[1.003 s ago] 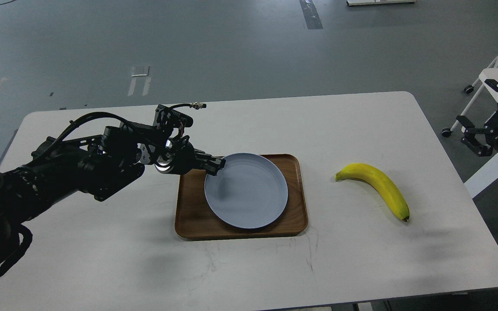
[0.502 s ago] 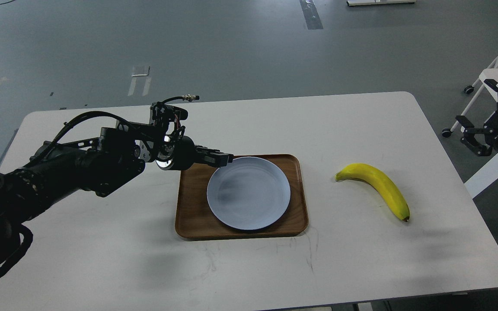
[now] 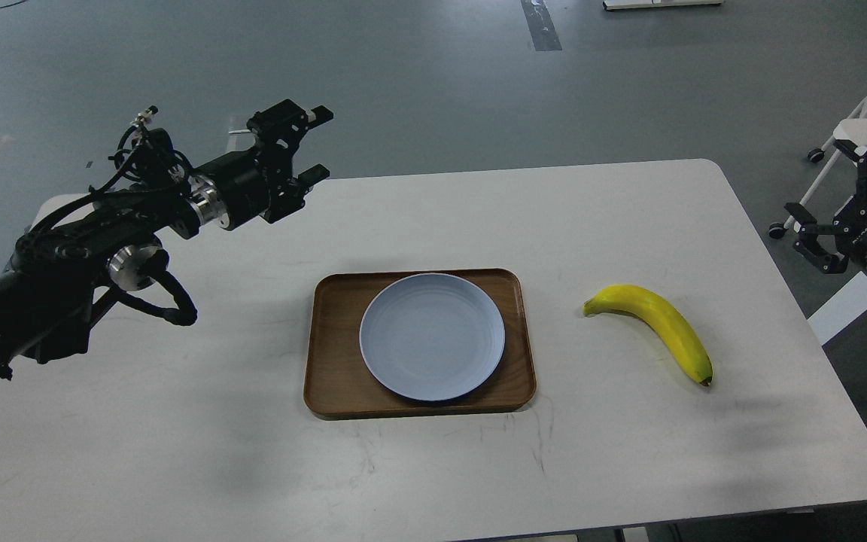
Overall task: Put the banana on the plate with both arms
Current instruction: 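Release the plate and retract the left gripper to its start pose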
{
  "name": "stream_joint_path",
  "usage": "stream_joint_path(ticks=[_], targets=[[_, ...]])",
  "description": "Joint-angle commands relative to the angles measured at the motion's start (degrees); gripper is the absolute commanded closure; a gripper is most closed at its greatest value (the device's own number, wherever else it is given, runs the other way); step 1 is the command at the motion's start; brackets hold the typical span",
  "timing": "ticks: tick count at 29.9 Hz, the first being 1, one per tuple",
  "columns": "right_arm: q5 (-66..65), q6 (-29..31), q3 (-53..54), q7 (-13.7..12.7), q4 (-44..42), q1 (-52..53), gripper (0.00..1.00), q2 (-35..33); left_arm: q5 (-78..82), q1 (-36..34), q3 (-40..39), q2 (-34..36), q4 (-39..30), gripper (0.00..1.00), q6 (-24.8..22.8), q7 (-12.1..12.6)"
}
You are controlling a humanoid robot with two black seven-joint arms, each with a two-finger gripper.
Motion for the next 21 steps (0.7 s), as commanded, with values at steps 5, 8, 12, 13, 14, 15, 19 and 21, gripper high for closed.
stream_joint_path(ticks=[5, 8, 12, 13, 14, 15, 19, 21], targets=[[-10.32, 0.00, -0.62, 0.00, 0.29, -0.26, 0.00, -0.49, -2.21, 13.55, -18.53, 6.15, 0.23, 0.02, -0.62, 0.00], [-17.44, 0.00, -0.53, 0.00, 0.47, 0.35, 0.00, -0.76, -2.21, 16.28, -21.79, 6.51, 0.23, 0.02, -0.62, 0.00], [-30.19, 0.00, -0.53, 0.00, 0.82, 3.33, 0.00, -1.98, -2.12, 16.73, -23.12, 6.42, 0.14, 0.02, -0.62, 0.00], [-32.56, 0.00, -0.53, 0.00, 0.91, 4.48, 0.00, -2.42, -2.12, 16.73, -23.12, 6.42, 0.05, 0.02, -0.62, 0.00], [-37.81, 0.00, -0.53, 0.00, 1.09, 6.49, 0.00, -3.12, -2.12, 16.73, -23.12, 6.34, 0.05, 0.02, -0.62, 0.00], [-40.65, 0.00, -0.53, 0.00, 1.09, 7.38, 0.00, -3.22, -2.12, 16.64, -23.12, 6.25, -0.03, 0.02, -0.62, 0.00], [-57.09, 0.00, -0.53, 0.00, 5.03, 10.81, 0.00, -3.92, -2.04, 16.64, -23.03, 5.63, -0.03, 0.02, -0.62, 0.00], [-65.08, 0.00, -0.53, 0.00, 10.04, 11.60, 0.00, -5.58, -2.04, 16.64, -23.12, 5.54, -0.03, 0.02, -0.62, 0.00]])
